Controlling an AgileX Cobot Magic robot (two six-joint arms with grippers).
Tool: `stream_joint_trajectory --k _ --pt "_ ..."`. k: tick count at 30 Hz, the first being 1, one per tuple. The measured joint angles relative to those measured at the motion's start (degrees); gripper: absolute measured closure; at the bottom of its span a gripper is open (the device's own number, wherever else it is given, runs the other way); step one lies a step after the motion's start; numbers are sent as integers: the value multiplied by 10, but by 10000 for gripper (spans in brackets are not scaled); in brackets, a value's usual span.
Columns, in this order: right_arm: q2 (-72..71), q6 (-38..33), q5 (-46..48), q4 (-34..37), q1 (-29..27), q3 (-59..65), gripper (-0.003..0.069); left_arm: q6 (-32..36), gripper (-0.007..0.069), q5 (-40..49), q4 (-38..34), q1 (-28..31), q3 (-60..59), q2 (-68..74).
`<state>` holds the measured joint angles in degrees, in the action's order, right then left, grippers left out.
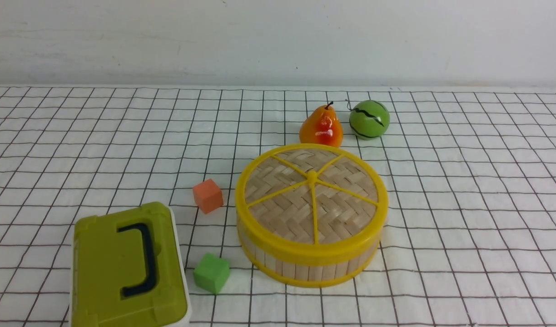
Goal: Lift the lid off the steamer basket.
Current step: Use the right arm to lift the lid of the steamer
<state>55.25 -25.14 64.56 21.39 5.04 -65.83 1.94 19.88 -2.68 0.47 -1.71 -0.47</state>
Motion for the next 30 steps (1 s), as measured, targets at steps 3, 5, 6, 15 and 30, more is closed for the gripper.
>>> stream_joint_trajectory --k 3,5,6,15,30 --pt "84 0 30 -42 53 -59 673 0 386 0 0 0 0 0" --pt "119 4 44 -66 77 -90 673 0 386 0 0 0 0 0" --pt "134 10 51 -80 87 -101 672 0 386 0 0 0 0 0" --pt "344 81 67 -173 189 -262 634 0 386 0 0 0 0 0" --pt "603 95 25 -167 264 -467 200 0 386 0 0 0 0 0"
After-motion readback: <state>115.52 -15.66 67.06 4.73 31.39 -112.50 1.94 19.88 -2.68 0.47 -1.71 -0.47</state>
